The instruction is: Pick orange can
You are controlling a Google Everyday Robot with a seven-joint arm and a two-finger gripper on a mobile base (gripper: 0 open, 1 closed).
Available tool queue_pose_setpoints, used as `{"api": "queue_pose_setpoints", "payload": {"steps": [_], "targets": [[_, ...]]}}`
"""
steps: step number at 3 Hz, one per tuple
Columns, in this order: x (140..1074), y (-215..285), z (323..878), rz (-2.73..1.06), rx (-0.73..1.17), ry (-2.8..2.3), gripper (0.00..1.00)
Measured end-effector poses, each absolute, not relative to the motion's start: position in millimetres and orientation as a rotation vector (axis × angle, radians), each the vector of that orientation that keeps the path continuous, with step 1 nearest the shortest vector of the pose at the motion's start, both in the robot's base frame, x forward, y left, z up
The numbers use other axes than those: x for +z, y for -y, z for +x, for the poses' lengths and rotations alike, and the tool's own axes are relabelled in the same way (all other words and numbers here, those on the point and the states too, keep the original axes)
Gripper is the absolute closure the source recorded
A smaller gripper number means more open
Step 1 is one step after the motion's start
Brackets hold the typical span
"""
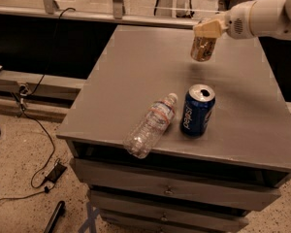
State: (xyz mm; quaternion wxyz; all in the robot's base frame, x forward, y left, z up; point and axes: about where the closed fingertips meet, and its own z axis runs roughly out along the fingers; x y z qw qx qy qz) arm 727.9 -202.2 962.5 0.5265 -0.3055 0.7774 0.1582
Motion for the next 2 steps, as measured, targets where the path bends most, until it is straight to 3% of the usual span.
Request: {"api": "queue_pose_setpoints", "payload": {"steps": [2], "targets": [[999.1, 219.4, 713.3, -0.724, 0.412, -1.759, 1.0]]}}
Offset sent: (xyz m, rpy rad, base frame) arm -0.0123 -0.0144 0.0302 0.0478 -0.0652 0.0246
